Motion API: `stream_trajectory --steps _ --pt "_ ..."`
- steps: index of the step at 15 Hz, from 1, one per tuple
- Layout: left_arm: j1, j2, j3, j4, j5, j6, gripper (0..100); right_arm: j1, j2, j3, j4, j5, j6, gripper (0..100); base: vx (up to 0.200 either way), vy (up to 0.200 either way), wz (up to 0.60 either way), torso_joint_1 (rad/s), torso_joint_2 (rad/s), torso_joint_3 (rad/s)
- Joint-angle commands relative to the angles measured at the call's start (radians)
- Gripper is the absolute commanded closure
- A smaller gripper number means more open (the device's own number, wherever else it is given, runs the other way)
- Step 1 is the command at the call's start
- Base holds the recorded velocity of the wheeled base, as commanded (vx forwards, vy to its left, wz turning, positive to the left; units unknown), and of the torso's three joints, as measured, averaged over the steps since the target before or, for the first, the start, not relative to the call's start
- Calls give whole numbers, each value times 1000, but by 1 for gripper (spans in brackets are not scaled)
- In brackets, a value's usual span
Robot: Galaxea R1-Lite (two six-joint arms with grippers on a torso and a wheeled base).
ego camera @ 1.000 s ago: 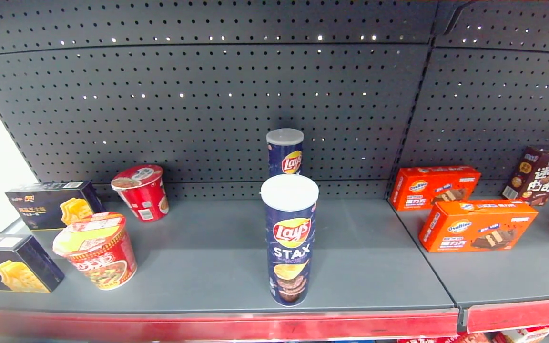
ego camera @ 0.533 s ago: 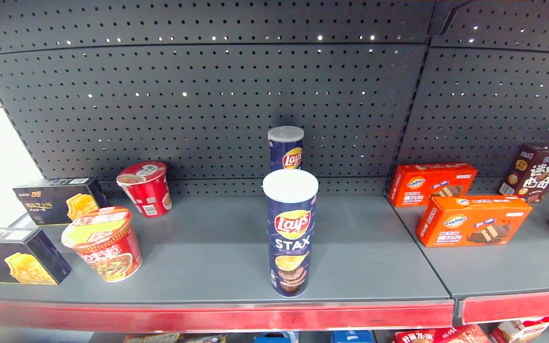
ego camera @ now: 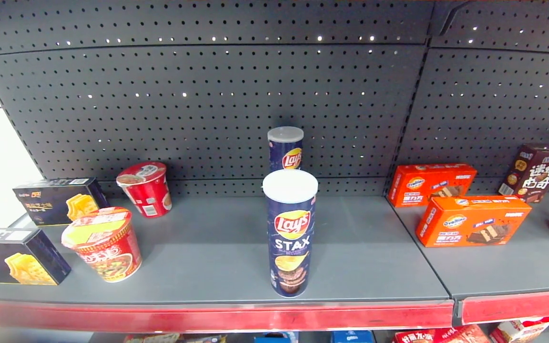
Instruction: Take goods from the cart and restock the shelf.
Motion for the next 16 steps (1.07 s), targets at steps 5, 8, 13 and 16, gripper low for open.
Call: stream_trajectory --steps 5,8,13,16 --pt "0 1 0 1 1 0 0 0 2 -1 1 13 12 0 0 0 240 3 0 2" --pt "0 0 0 -1 1 0 0 0 2 -1 2 22 12 0 0 0 0 0 0 0" --pt "0 0 0 -1 1 0 0 0 2 -1 2 27 -93 0 0 0 0 0 0 0" --pt "0 1 0 1 -2 1 0 0 2 -4 12 149 -103 0 0 0 0 0 0 0"
